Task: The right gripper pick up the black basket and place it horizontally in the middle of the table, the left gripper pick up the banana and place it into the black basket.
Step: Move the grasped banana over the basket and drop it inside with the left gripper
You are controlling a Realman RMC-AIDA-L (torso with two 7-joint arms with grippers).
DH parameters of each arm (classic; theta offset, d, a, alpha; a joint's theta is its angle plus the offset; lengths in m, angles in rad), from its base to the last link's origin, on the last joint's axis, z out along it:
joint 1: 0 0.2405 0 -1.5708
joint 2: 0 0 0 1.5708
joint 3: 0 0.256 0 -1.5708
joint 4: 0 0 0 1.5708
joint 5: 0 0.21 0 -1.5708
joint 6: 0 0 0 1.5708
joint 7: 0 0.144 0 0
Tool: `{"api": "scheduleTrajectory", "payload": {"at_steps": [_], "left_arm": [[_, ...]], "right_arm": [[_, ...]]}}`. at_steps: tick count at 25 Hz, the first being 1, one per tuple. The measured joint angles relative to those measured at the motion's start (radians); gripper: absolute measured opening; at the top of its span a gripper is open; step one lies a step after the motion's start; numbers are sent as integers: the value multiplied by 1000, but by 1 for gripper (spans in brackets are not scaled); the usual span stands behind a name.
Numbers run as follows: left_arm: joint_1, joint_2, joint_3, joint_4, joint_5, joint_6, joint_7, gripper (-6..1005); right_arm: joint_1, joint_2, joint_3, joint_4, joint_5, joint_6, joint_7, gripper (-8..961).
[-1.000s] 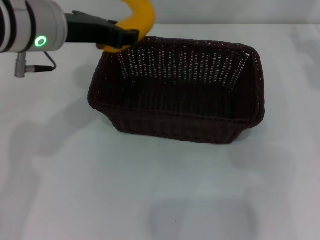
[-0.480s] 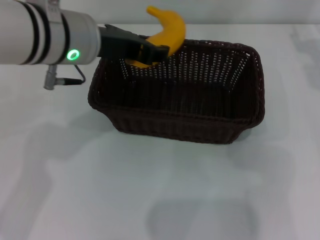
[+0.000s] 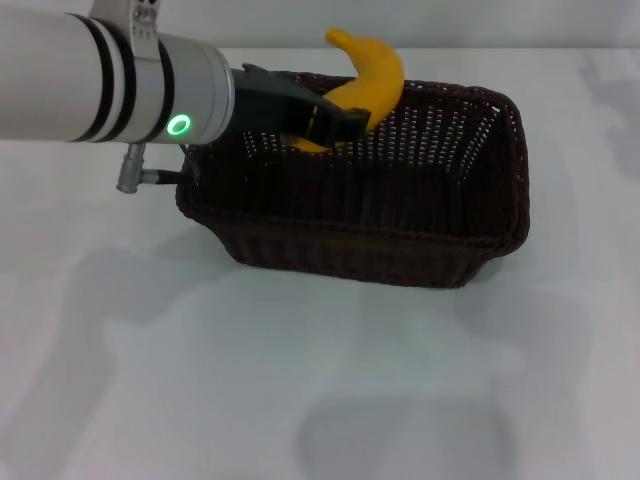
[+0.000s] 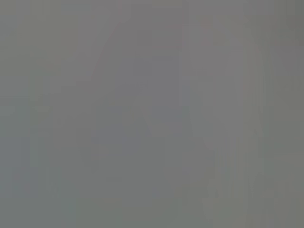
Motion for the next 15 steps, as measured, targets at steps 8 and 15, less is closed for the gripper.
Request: {"api": "scheduleTrajectory", "payload": {"at_steps": [8,15], "left_arm": [[-12,2,-6,2,-42,-32,11,496],[-11,1,-12,4,-74,-23,10,563]], "right_arm": [[0,0,0,2,1,2,0,629],[-2,0,0,2,1,4,0,629]]}}
